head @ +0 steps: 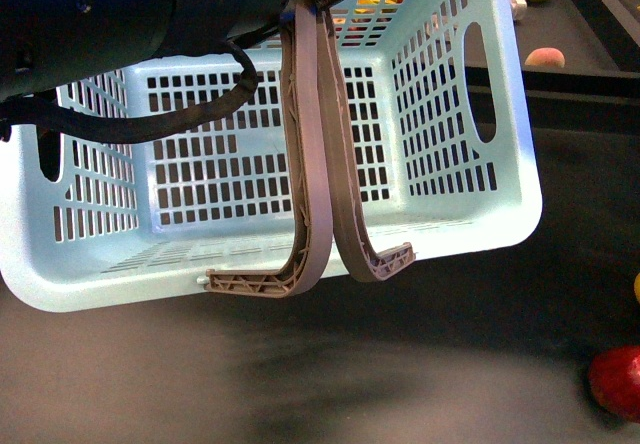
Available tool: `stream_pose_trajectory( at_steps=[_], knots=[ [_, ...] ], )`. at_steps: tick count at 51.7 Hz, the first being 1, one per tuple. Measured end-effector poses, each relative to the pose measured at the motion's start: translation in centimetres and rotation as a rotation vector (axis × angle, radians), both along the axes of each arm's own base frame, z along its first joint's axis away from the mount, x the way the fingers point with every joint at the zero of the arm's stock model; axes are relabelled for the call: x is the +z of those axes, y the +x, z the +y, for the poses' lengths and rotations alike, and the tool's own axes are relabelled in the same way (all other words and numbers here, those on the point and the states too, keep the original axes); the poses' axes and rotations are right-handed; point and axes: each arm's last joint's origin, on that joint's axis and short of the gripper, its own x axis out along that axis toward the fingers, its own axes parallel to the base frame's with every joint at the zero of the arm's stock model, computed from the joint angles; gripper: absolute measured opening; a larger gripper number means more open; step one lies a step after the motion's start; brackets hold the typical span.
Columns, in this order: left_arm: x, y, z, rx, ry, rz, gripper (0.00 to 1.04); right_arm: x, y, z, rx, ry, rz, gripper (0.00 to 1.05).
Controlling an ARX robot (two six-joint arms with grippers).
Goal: Pick mango with right arm and hold basket with left
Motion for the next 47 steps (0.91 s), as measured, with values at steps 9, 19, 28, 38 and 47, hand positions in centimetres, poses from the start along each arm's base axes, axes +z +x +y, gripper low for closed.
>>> stream_pose_trajectory(
  at_steps=[9,19,28,38,47],
  knots=[
    [0.0,0.0,0.0,0.000,0.000,0.000,0.07,0.1,0.1,-0.3,-0.038,-0.007,-0.023,0.96],
    [0.0,0.0,0.0,0.000,0.000,0.000,0.07,0.0,0.3,-1.0,-0.084,-0.004,-0.038,0.96],
    [0.0,0.0,0.0,0.000,0.000,0.000,0.07,-0.9,0.3,-1.3,-0.104,0.007,-0.024,0.96],
    [0.0,0.0,0.0,0.000,0.000,0.000,0.07,-1.5,0.8,-1.7,-0.122,0.016,-0.027,0.96],
    [0.0,0.0,0.0,0.000,0.000,0.000,0.07,-1.5,1.4,-1.7,-0.129,0.037,-0.050,0.96]
  ],
)
